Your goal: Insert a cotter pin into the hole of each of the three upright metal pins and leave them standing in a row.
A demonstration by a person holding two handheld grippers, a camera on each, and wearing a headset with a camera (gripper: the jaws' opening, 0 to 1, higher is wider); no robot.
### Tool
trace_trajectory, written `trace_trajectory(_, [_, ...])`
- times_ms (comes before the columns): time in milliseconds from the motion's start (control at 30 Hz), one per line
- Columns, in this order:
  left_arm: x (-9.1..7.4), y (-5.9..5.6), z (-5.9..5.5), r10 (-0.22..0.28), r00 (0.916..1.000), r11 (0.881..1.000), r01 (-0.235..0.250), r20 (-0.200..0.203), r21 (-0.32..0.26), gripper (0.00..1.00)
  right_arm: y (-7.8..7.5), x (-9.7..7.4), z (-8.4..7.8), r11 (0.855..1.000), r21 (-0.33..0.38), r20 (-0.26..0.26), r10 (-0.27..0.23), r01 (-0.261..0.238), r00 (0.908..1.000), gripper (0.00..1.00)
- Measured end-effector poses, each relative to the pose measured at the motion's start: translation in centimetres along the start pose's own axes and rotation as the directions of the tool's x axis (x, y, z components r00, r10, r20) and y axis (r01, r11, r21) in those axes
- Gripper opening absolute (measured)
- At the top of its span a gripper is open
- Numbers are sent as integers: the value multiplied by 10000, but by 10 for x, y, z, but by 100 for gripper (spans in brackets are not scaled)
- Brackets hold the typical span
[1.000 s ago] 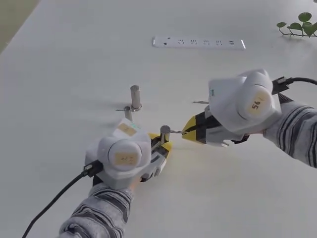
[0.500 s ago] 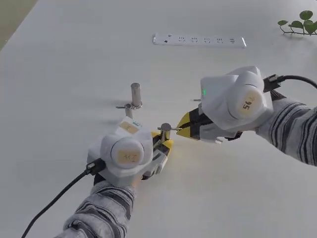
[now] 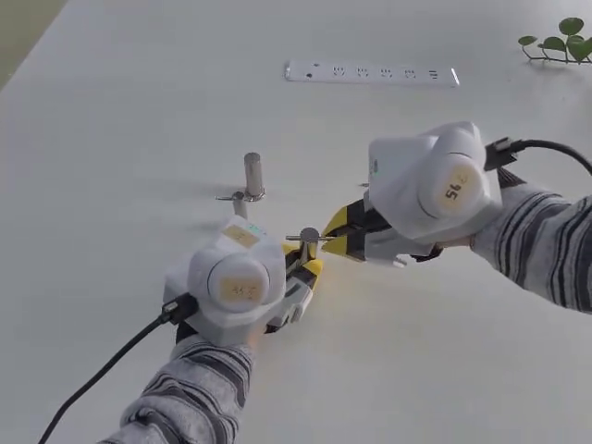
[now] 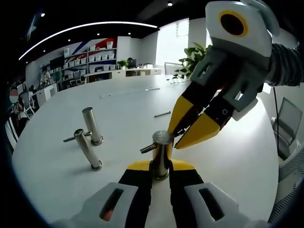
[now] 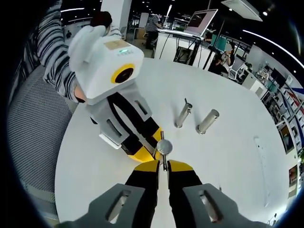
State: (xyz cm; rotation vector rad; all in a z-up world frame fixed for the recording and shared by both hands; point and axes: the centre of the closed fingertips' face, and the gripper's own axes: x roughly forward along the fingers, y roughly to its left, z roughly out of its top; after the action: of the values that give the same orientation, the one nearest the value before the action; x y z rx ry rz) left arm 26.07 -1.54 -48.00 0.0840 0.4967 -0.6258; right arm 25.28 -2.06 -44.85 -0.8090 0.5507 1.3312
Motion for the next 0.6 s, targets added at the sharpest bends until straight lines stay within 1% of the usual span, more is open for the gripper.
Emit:
trace_trajectory(100, [0,0,0,6,10000,10000,-6,3,-13,10,0,-4,0,10000,62,-34,-47,48,10000,8])
trace_trajectory(233, [0,0,0,0,10000,10000,0,-6,-2,10,2,-12,-2,9999,93,-78,-66,66,9999,7])
trace_trajectory(333, [1,0,0,17,10000,10000,-17,-1,-18,10,2,-17,-4,9998,141,-93,-119,120,9999,4])
trace_trajectory(400, [1,0,0,26,10000,10000,-26,-3,-41,10,2,-18,-3,9997,159,-66,-168,169,9998,0])
trace_trajectory(500, [1,0,-1,29,10000,10000,-29,-8,-48,10,-1,-18,-5,9994,215,-45,-278,279,9996,0])
trace_trajectory(600, [1,0,-1,18,10000,10000,-18,-17,-44,10,-1,-17,-4,9993,267,-22,-275,276,9996,0])
